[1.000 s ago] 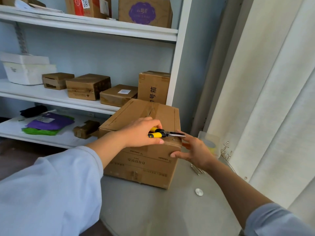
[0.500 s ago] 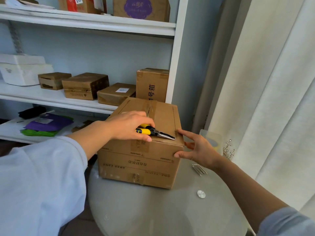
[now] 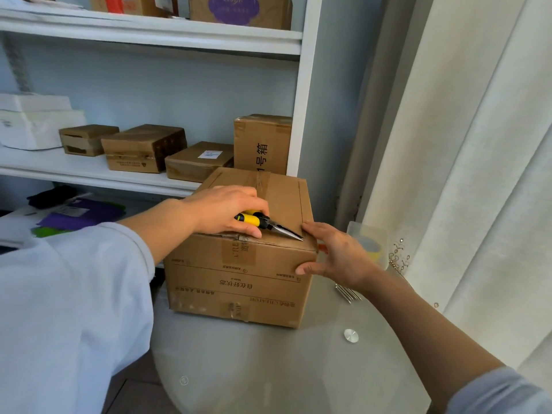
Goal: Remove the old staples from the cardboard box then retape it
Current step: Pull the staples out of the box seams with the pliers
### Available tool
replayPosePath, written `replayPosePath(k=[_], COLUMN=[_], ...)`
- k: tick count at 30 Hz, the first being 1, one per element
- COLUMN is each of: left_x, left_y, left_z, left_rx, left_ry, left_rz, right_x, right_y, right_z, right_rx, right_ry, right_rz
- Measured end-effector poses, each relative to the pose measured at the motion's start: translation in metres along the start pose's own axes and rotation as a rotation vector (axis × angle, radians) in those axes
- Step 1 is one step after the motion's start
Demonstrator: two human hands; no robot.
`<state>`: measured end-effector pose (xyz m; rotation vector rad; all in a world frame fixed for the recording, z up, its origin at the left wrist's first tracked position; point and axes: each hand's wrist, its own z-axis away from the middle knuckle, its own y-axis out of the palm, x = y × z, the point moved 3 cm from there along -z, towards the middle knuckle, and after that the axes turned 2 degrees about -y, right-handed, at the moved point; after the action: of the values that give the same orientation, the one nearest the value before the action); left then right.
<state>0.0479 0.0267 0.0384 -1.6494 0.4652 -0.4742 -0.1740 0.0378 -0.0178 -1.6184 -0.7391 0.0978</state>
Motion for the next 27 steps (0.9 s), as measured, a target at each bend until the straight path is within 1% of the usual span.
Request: replayPosePath(k=[4, 9, 13, 17, 21, 24, 27], left_x=[-0.003, -0.007, -0.014, -0.018, -0.023, -0.023, -0.023], left_y=[0.005, 0.011, 0.014, 0.02, 0.024, 0.023, 0.023], left_z=[0.005, 0.014, 0.022, 0.029, 0.033, 0.033, 0.033], left_rx=[-0.033, -0.113, -0.152, -0.185, -0.239, -0.242, -0.232], left_ry=[-0.026, -0.059, -0.13, -0.207, -0.27, -0.279, -0.285], left_rz=[0.016, 0.04, 0.061, 0.14, 0.198, 0.212, 0.242], right_x=[0.001, 0.004, 0.012, 0.022, 0.024, 0.018, 0.014], right_y=[0.001, 0.001, 0.0, -0.004, -0.004, -0.005, -0.006], right_z=[0.0, 0.001, 0.002, 0.003, 0.008, 0.008, 0.007], right_rx=[-0.003, -0.014, -0.037, -0.074, -0.131, -0.126, -0.124], right_ry=[0.015, 0.029, 0.042, 0.052, 0.063, 0.128, 0.143], right_rz=[-0.027, -0.05, -0.042, -0.058, -0.162, -0.325, -0.376])
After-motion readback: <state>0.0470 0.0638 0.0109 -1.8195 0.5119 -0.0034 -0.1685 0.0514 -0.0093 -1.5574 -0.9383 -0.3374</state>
